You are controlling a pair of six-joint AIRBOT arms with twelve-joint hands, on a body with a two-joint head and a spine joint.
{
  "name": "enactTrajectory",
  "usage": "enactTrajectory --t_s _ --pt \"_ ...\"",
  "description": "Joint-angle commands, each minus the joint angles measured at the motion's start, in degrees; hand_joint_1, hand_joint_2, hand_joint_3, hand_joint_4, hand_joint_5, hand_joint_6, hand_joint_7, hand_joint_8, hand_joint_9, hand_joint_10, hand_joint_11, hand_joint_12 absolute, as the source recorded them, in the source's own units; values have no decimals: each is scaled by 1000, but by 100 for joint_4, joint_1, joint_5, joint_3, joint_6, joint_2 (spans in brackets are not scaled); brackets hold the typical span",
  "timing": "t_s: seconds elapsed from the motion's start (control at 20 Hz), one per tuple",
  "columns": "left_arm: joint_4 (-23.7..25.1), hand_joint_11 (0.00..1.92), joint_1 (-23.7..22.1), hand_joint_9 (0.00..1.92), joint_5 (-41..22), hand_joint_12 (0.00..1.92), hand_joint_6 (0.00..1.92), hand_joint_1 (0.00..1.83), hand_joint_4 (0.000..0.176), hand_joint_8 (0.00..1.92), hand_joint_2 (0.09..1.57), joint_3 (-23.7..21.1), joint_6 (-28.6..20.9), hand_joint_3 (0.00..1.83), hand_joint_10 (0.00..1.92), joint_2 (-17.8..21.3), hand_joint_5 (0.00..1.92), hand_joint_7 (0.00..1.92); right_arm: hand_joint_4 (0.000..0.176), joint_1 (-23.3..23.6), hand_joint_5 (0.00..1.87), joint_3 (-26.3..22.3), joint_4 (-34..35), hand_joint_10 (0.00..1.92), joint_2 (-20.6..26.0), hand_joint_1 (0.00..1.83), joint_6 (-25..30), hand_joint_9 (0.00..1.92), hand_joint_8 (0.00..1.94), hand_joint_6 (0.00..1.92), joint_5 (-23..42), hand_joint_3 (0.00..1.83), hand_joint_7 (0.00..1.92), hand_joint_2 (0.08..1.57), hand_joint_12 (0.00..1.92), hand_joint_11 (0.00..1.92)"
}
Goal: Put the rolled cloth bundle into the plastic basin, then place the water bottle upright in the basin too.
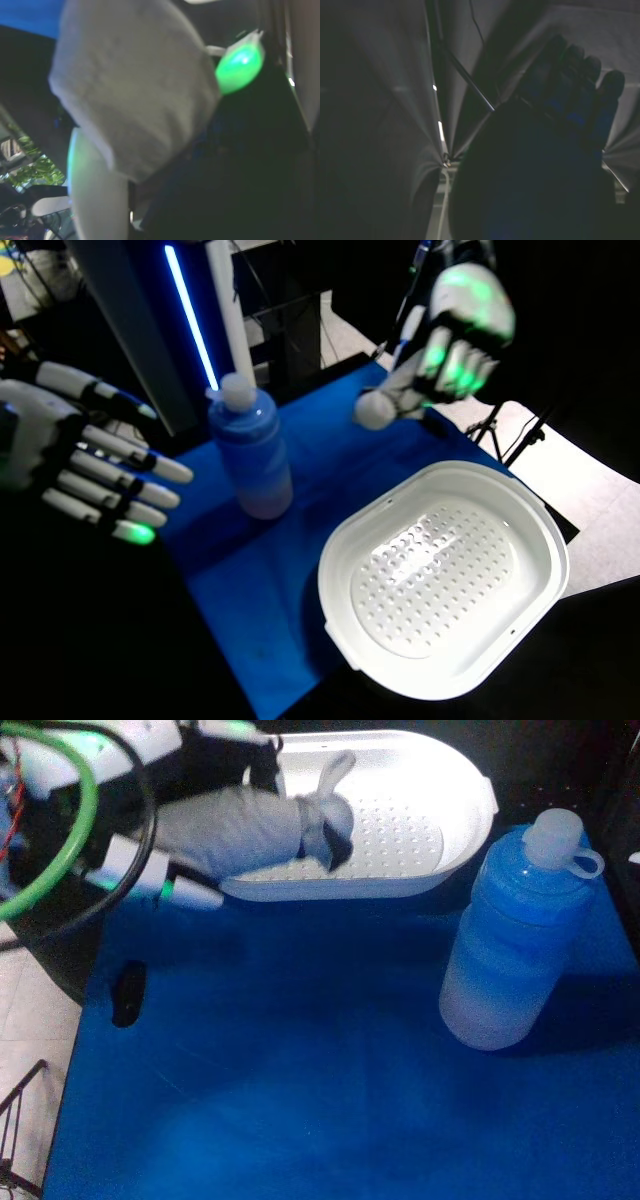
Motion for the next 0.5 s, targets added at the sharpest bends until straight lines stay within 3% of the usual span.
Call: enactTrajectory --t_s 0.0,0.1,0.2,0.25,0.4,0.45 --pt "-322 1260 -200 1112 -520 1921 1921 1704 176 1921 1138 106 57 0 1921 -109 564 816 11 31 214 41 80 2 8 0 53 153 0 0 707 0 190 1539 279 0" --pt "-575 1274 -353 1115 -303 1921 1921 1678 176 1921 1136 472 253 0 1921 -437 554 814 10 31 209 67 79 1 -16 0 53 150 0 0 707 4 189 1553 286 0" --pt "-788 1203 -436 1086 -99 1921 1921 1714 149 1921 1097 936 292 0 1921 -865 646 842 0 31 211 95 77 3 -54 65 53 154 2 0 707 5 197 1570 261 0" --pt "-888 1248 -461 1130 1 1921 1921 1700 175 1921 1109 1165 310 0 1921 -1053 744 912 4 31 228 110 76 5 -67 43 53 174 4 3 707 0 219 1551 334 0" --pt "-1170 1375 -583 1221 464 1921 1921 1691 176 1921 1126 1753 565 4 1921 -1575 827 1021 32 31 234 125 75 1 -76 37 54 168 3 3 707 0 222 1544 339 0" --pt "-1319 1397 -586 1247 562 1921 1921 1712 176 1921 1130 1997 649 5 1921 -1785 835 1034 25 31 239 133 75 3 -91 49 54 178 3 3 708 0 230 1537 379 0"
